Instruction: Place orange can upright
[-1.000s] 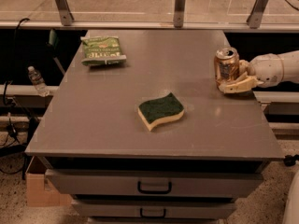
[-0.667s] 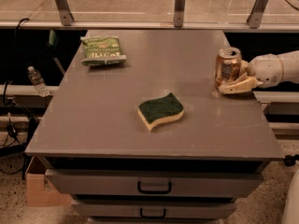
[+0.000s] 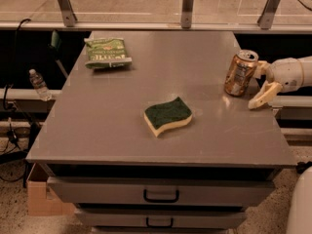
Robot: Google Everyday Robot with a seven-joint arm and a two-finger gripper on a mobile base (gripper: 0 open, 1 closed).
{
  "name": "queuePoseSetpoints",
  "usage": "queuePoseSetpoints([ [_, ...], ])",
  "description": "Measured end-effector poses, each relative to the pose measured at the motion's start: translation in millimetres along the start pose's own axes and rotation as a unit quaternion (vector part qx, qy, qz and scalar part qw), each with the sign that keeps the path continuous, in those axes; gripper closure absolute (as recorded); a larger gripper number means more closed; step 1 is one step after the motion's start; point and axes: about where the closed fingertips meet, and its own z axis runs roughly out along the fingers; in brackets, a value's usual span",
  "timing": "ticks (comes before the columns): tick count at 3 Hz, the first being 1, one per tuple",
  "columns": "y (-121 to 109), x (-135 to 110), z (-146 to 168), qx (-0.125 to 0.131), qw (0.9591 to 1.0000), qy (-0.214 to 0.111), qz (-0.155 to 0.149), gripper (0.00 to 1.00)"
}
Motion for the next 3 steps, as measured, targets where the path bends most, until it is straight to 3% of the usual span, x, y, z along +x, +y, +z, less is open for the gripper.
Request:
queuePoseSetpoints([
  [1, -5.1, -19.8, -27.7, 0.035, 0.9993, -0.011, 0.009, 0.0],
  [2, 7.2, -66.4, -63.8, 0.07, 0.9965, -0.038, 0.024, 0.0],
  [3, 37.5, -133.9, -92.1, 0.084, 0.9932, -0.075, 0.031, 0.0],
])
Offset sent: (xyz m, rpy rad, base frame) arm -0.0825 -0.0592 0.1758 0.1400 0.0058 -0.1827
